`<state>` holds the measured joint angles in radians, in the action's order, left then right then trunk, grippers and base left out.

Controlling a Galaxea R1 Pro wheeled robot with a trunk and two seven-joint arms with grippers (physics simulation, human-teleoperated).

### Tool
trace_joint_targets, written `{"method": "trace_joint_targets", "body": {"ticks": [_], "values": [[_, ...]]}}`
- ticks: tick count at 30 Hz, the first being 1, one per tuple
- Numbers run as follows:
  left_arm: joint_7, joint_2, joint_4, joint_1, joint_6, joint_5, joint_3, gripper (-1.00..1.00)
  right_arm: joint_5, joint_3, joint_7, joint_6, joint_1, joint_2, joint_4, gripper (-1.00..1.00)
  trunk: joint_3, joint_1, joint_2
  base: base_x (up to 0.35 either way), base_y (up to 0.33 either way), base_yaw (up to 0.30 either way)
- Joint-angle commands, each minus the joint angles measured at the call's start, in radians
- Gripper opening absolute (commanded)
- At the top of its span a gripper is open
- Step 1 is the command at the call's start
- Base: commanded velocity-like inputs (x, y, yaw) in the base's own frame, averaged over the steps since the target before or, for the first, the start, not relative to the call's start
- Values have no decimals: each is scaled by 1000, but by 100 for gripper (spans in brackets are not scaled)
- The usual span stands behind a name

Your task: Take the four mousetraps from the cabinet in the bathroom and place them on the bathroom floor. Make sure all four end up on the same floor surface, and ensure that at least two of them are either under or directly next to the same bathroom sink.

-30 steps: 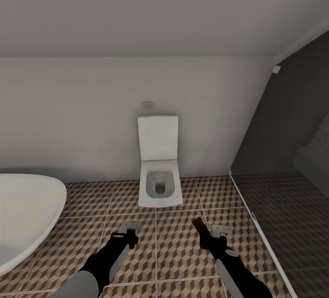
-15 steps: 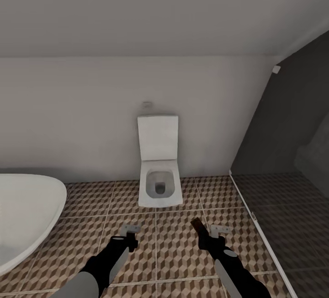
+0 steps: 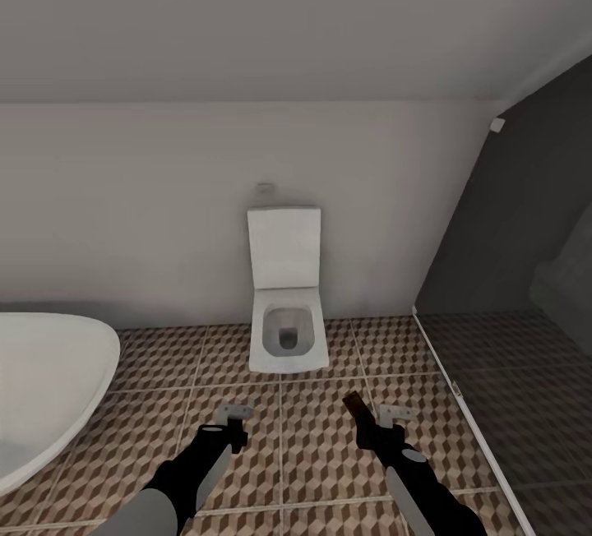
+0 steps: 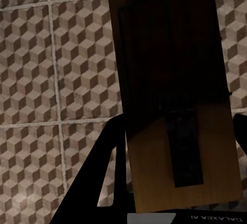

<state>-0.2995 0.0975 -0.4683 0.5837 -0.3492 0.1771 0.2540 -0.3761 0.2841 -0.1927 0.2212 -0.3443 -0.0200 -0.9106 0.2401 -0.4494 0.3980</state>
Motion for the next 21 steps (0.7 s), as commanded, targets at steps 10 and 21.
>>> {"method": "trace_joint_targets", "body": {"ticks": [10,21], "values": [[-10,-2,-4,1,-5,9,7,-100,-7,10,-10,-72,-1,-2,-2,-100,2,-1,2,0,0,0],[-11,-2,-5,1,-5,9,7,-100,-3,12,-10,-77,-1,-2,-2,-100,2,-1,2,0,0,0]]}}
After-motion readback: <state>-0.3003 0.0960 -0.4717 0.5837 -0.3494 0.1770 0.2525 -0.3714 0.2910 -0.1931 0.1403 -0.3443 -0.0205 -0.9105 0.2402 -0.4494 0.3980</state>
